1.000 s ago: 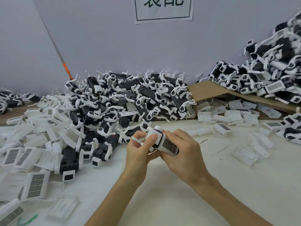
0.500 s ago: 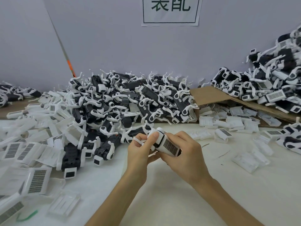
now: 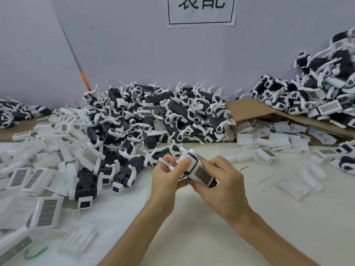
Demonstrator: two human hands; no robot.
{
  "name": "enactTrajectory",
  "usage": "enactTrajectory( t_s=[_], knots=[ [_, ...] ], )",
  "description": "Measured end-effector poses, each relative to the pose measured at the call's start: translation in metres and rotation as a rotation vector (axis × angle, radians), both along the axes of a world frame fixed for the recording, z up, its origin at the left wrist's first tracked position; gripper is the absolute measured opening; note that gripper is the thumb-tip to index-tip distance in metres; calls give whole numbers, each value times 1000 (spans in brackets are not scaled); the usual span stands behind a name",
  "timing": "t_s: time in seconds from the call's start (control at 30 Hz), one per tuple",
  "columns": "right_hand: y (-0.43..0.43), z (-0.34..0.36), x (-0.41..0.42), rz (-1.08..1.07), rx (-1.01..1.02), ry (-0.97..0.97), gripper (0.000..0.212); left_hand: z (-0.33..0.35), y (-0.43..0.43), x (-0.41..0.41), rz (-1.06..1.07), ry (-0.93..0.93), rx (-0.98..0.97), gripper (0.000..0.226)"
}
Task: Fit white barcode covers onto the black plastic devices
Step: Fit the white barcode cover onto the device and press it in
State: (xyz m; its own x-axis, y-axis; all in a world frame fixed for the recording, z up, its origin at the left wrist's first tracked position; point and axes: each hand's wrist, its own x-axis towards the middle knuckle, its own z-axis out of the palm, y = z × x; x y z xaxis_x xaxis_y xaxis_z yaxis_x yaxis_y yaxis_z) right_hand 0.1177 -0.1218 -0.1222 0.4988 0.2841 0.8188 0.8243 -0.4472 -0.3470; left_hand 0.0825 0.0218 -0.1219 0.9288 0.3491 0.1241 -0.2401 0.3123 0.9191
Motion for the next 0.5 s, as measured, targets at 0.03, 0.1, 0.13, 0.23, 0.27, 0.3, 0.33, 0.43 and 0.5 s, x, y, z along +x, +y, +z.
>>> enactTrajectory(
  t_s=[0.03,0.1,0.13,0.23,0.27,0.3,0.33,0.43,0.5],
  knots=[
    [1,0,0,-15,-1,-44,46,0,0,1,11,15,-21,33],
    [3,0,2,-27,3,-66,43,0,0,2,23,37,-62,26],
    [4,1,3,-15,2,-38,44,-1,1,2,23,41,-72,28],
    [-2,6,7,75,-25,77,50,0,2,1,36,41,-109,36],
    [-5,7,8,110,-31,102,51,1,3,1,46,43,-121,42],
    [-9,8,10,150,-23,120,50,3,4,0,58,46,-134,47],
    [-12,10,12,208,17,158,47,5,6,-1,72,48,-155,52],
    [-17,16,14,364,296,400,47,10,8,-3,72,50,-279,60],
    [-20,20,19,321,392,467,50,13,8,-4,40,62,-341,75]
  ],
)
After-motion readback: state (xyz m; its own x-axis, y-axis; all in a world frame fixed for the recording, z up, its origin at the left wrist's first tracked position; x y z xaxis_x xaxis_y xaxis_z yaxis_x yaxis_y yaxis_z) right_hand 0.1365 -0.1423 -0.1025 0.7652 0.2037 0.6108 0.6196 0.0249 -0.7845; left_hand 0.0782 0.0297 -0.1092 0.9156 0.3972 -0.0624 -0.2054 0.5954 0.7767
